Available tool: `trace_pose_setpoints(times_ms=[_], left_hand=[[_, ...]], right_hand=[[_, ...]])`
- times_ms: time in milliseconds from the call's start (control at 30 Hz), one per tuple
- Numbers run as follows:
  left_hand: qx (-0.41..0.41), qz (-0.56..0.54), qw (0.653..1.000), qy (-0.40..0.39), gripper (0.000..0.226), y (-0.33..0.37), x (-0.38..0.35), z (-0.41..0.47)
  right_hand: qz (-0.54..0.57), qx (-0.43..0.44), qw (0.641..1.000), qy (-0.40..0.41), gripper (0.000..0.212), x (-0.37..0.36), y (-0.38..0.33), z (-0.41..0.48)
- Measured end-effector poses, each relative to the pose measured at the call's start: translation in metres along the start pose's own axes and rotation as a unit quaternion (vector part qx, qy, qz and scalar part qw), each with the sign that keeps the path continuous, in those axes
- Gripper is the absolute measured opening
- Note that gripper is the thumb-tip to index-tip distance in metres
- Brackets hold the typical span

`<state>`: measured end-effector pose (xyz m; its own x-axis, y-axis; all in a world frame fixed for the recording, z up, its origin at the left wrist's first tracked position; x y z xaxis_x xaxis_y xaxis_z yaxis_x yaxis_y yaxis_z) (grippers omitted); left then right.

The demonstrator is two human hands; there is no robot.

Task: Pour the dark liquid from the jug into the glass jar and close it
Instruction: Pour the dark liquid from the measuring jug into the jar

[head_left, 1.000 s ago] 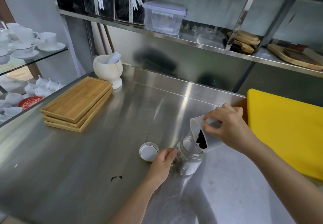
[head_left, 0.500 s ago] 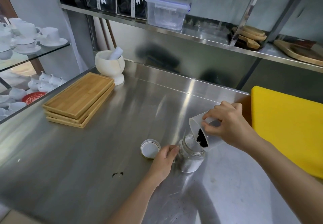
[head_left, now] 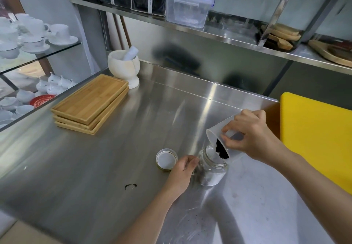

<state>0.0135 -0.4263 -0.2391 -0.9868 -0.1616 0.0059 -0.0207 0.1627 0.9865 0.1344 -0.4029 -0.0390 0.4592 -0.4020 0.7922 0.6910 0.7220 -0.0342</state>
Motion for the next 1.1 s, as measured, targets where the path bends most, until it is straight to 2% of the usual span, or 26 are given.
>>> trace_pose_setpoints(times_ms=[133,267,367,500,600,833,933,1100], left_hand=[[0.001,0.000,1.000,0.002,0.020,-0.0019,-0.0001,0.0021],[-0.004,0.005,1.000,0.000,0.018,-0.0064,-0.0003,0.0041],[-0.007,0.011,1.000,0.004,0.016,-0.0045,-0.0001,0.0037],[-0.011,0.013,1.000,0.005,0.018,-0.0018,-0.0002,0.0030],[-0.012,0.013,1.000,0.005,0.019,-0.0020,-0.0001,0.0035],[-0.012,0.020,1.000,0.003,0.023,-0.0032,-0.0002,0.0049],[-0.012,0.026,1.000,0.001,0.019,-0.0043,-0.0004,0.0052],[-0.007,0.026,1.000,0.003,0.020,-0.0058,0.0002,0.0058]], right_hand=[[0.019,0.011,1.000,0.007,0.031,-0.0003,0.0006,-0.0003],[0.024,0.011,1.000,0.009,0.035,-0.0010,0.0011,-0.0006],[0.021,0.005,1.000,0.016,0.034,-0.0010,0.0036,-0.0016],[0.005,0.006,1.000,0.019,0.018,0.0003,0.0056,-0.0019],[0.002,0.003,1.000,0.018,0.015,0.0003,0.0061,-0.0019],[-0.017,0.048,0.998,0.030,0.018,-0.0021,-0.0001,-0.0037],[0.006,0.044,0.999,0.029,0.028,-0.0035,0.0008,-0.0049],[0.009,0.032,0.999,0.015,0.028,-0.0025,0.0025,-0.0054]])
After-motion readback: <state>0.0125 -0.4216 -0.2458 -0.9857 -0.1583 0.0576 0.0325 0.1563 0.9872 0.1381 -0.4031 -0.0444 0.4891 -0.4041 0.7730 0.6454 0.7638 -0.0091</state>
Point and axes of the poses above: each hand's wrist, its own z-axis towards the middle knuckle, its own x-axis out of the back of the hand, y = z × x, the point moved 6 cm from there along z, towards the middle knuckle, and after that the axes turned 9 degrees about y, right-handed, at the moved point
